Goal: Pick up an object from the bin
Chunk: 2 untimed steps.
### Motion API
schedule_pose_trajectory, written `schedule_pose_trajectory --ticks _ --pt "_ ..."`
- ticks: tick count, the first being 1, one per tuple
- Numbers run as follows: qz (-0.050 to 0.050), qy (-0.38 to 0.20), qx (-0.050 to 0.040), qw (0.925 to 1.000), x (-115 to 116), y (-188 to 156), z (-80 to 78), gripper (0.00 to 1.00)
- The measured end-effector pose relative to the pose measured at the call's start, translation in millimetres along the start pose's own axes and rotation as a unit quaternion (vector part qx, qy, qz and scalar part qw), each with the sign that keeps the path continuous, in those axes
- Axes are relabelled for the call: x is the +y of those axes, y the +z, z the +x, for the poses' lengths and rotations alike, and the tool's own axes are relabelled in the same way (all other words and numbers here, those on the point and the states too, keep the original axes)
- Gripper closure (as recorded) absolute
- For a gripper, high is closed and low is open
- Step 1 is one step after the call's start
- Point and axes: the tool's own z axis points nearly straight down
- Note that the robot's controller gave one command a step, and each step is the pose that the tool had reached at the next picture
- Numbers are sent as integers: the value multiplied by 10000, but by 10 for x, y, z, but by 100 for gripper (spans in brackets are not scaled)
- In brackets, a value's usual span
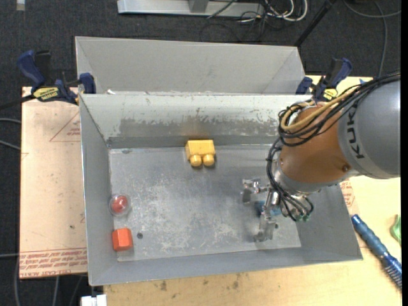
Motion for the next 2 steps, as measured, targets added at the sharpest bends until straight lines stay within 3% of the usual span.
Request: schedule_pose_trajectory --ticks 1,2 --pt "24 333 -99 9994 -739 -670 -283 0" --pt "-13 -712 -19 9975 -636 143 74 0"
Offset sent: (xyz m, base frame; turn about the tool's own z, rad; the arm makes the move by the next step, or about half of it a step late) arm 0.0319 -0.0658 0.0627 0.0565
